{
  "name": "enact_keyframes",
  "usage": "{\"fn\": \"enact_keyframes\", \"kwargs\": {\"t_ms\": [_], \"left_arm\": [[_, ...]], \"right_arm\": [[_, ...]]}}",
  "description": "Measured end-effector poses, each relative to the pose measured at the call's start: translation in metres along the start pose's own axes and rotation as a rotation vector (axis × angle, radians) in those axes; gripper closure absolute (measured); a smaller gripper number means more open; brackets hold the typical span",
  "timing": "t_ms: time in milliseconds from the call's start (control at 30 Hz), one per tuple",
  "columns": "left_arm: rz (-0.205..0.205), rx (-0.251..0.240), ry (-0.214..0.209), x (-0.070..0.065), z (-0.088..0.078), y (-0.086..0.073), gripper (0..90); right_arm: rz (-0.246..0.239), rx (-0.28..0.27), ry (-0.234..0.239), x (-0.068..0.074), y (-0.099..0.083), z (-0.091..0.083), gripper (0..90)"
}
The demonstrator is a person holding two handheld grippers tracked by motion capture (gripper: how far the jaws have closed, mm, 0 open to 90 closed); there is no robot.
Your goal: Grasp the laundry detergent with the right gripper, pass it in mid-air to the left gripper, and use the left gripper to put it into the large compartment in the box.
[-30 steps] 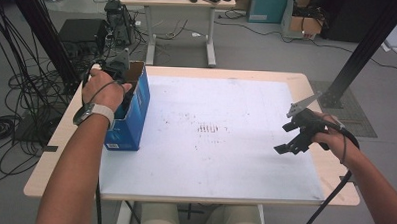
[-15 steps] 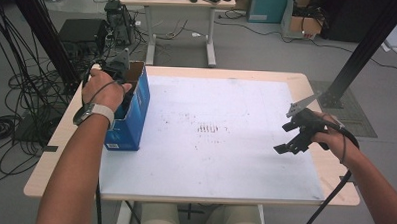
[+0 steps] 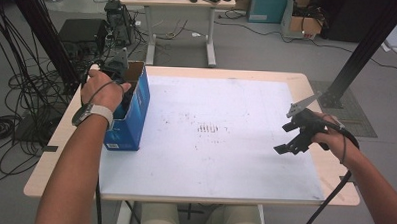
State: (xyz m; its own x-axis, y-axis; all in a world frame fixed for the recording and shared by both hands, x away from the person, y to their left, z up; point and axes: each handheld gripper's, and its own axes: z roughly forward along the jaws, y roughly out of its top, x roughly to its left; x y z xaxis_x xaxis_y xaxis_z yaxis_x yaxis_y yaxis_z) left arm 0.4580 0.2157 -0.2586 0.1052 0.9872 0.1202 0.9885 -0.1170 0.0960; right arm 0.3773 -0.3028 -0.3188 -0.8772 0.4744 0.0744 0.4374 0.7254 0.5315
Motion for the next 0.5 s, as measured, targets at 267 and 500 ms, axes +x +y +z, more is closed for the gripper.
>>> {"fn": "enact_keyframes", "kwargs": {"t_ms": [267,500], "left_arm": [[-0.002,-0.004,-0.019,0.0040,-0.0007,-0.0023,25.7],[0.008,-0.027,-0.055,0.0071,-0.0042,-0.0048,24.0]], "right_arm": [[-0.001,0.002,0.003,0.0007,0.0009,0.0016,4.8],[-0.010,-0.001,0.002,0.0016,0.0021,0.0013,4.7]]}}
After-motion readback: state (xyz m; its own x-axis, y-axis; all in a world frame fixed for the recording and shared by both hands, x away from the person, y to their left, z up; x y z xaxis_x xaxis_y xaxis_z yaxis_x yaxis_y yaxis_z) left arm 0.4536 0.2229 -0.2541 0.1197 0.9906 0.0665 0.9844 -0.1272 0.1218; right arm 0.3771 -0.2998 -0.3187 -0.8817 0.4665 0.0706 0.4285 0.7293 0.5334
